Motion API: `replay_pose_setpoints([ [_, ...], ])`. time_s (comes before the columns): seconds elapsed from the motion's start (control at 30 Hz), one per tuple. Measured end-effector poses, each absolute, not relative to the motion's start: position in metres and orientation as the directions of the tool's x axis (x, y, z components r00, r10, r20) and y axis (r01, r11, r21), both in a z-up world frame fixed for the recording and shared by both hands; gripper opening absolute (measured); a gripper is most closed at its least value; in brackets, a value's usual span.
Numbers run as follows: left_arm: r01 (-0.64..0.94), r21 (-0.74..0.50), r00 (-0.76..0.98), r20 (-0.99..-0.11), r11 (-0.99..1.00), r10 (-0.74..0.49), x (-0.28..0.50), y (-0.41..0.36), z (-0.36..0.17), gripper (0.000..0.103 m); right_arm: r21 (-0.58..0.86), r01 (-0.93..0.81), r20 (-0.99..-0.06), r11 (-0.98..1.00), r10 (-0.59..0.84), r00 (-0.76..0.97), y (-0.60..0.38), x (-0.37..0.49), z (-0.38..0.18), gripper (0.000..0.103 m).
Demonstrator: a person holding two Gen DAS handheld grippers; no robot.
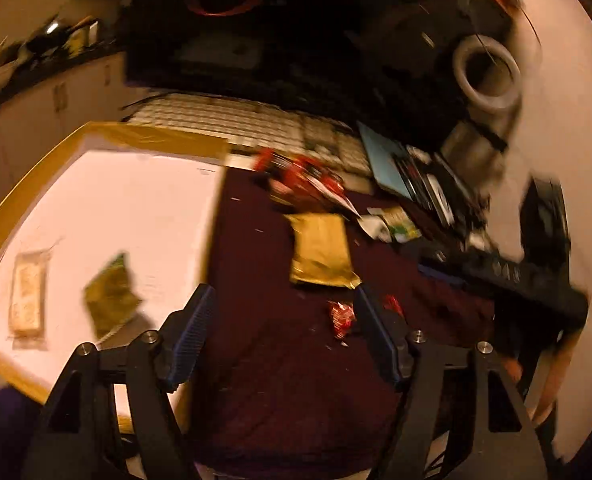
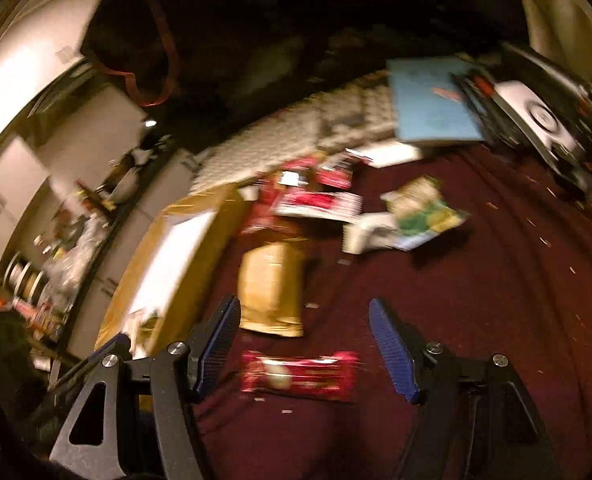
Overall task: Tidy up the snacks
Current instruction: 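Move the left tool to the red chocolate bar while the right tool grasps the gold pouch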
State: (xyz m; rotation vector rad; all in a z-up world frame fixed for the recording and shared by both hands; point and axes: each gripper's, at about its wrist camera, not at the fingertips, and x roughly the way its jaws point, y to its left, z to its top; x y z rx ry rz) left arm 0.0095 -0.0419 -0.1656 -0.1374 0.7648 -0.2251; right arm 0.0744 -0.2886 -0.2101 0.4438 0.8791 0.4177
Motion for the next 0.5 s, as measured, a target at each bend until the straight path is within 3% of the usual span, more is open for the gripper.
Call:
replay_pose_setpoints([
  [0.07,0.147,-0.158,0.702,-0.679,0.976,-0.215,0.008,-0.053,-0.168,0.071,0.543,-0.158,-0.644,0.825,0.529,0.553,-0.29,0.08,-0.216,0.07],
  [0.3,0.058,-0.173,0.71,-0.685,0.983,-0.163,0.011,-0.037,-0.168,0.071,0.514,-0.23,-0.661,0.826,0.553,0.507,-0.252,0.098,-0.218,0.069],
  [0.5,-0.012,-0.183,0.729,-0.675,0.983,-0.117,0.005,-0.015,-0.166,0.071,0.414,-0.242,-0.735,0.877,0.479,0.479,-0.204,0.122,-0.222,0.07],
])
